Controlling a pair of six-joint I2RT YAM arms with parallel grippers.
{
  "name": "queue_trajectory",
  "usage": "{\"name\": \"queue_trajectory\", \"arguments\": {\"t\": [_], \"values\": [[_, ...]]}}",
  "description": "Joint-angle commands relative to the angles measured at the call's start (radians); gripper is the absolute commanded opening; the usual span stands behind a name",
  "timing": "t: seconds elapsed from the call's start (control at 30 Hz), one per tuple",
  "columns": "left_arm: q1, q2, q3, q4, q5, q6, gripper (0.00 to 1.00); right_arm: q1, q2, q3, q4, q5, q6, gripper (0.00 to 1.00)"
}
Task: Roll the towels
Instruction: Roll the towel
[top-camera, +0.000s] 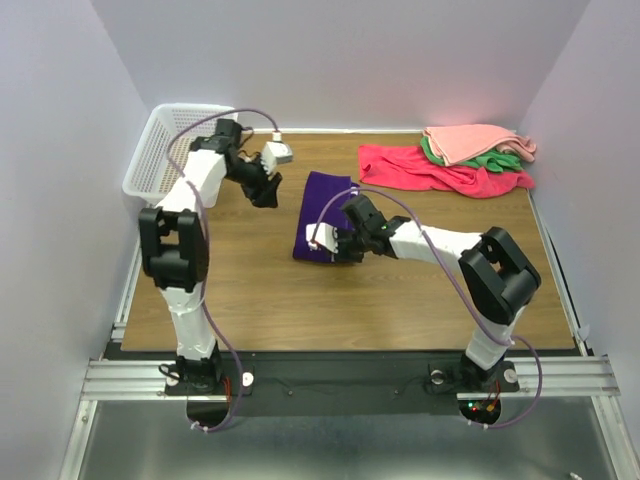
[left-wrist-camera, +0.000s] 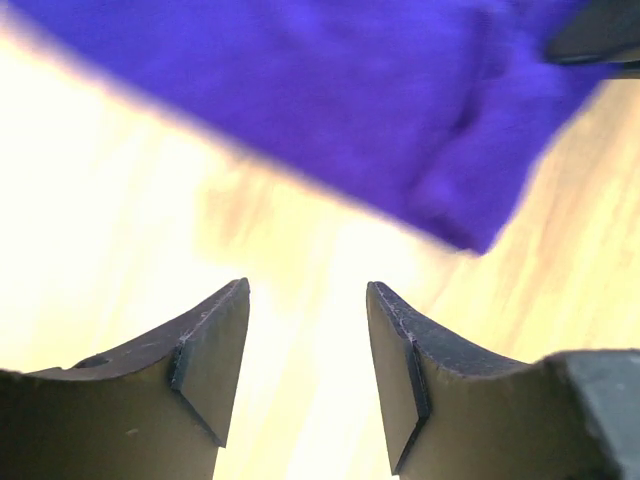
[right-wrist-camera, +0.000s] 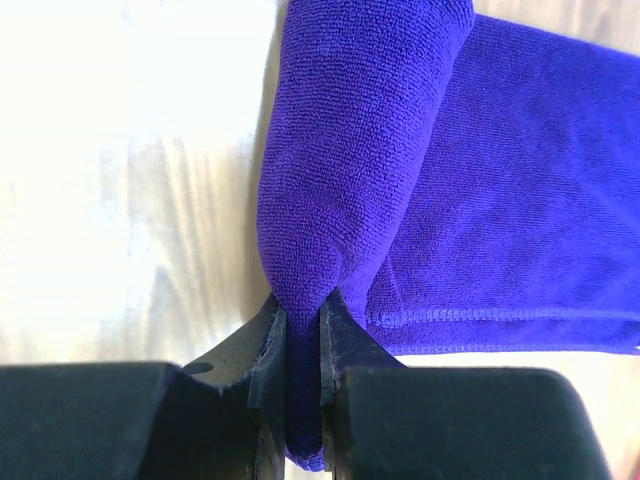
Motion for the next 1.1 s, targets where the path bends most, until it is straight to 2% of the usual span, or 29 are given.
{"name": "queue_trajectory", "arguments": {"t": [0.0, 0.1, 0.2, 0.3, 0.37, 0.4, 0.53, 0.67, 0.73, 0.9, 1.07], "values": [[0.068, -0.193, -0.156, 0.229, -0.004, -0.192, 0.63, -0.012, 0.043, 0.111, -0.180, -0.075, 0.084, 0.01], [0.120, -0.323, -0.317, 0.511, -0.023, -0.331, 0.68, -0.034, 0.083, 0.170, -0.247, -0.116, 0.142, 0.01], [0.126, -0.435, -0.435, 0.633, -0.075, -0.378, 0.74, -0.060, 0.136, 0.263, -0.329, -0.176, 0.183, 0.01], [0.125, -0.518, -0.505, 0.685, -0.106, -0.389, 0.90, -0.104, 0.225, 0.395, -0.462, -0.259, 0.243, 0.00], [0.125, -0.549, -0.531, 0.690, -0.104, -0.373, 0.91, -0.129, 0.277, 0.491, -0.520, -0.329, 0.256, 0.01], [0.123, -0.583, -0.564, 0.688, -0.095, -0.358, 0.99, -0.138, 0.300, 0.521, -0.548, -0.349, 0.263, 0.01], [0.079, -0.673, -0.686, 0.690, -0.083, -0.249, 0.99, -0.190, 0.495, 0.711, -0.764, -0.457, 0.288, 0.01], [-0.041, -0.775, -0.827, 0.695, -0.182, -0.072, 0.99, -0.233, 0.653, 0.890, -0.942, -0.579, 0.295, 0.01], [-0.117, -0.834, -0.919, 0.746, -0.239, -0.042, 0.99, -0.248, 0.693, 0.953, -0.996, -0.596, 0.311, 0.01], [-0.269, -0.870, -1.037, 0.866, -0.360, 0.015, 0.99, -0.264, 0.788, 1.010, -1.089, -0.610, 0.293, 0.02], [-0.375, -0.780, -1.020, 0.921, -0.405, 0.082, 0.99, -0.267, 0.827, 1.000, -1.136, -0.616, 0.269, 0.02]]}}
